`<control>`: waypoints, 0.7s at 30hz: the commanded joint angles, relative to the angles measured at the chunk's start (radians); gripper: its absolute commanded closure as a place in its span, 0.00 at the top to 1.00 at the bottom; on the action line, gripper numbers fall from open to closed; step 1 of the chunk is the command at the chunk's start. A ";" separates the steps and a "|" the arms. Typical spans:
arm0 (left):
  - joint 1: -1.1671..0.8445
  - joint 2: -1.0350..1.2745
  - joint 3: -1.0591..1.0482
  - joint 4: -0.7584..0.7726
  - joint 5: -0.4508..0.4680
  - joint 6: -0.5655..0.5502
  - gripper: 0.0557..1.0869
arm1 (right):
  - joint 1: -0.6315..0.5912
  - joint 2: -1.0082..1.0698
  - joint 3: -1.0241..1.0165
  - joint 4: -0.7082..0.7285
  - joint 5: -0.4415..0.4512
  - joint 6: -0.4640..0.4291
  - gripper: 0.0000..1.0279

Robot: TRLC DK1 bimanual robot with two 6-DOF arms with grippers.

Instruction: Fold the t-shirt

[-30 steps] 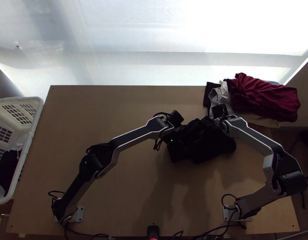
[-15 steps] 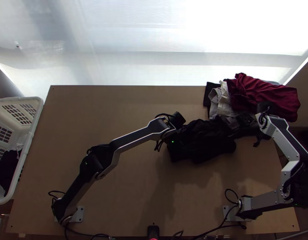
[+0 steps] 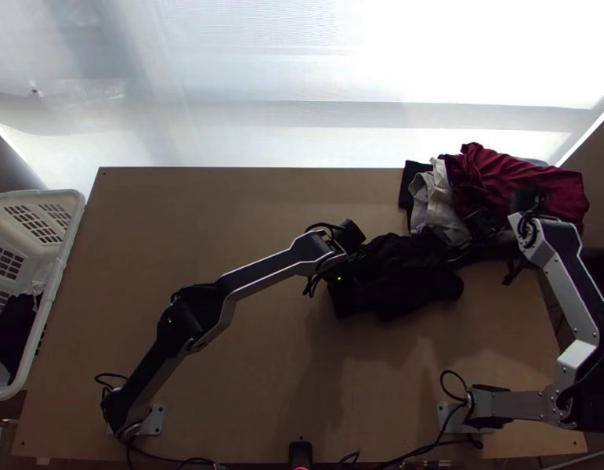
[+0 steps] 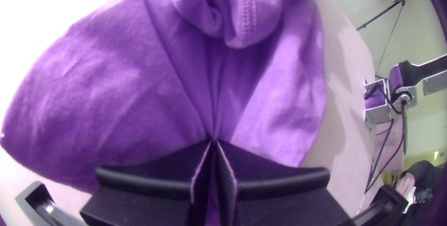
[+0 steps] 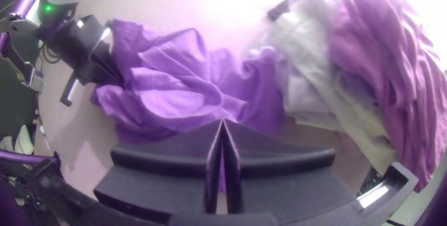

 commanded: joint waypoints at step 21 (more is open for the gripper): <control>0.004 -0.002 -0.013 -0.022 0.003 0.024 0.08 | 0.385 0.092 -0.042 0.089 -0.174 0.309 0.03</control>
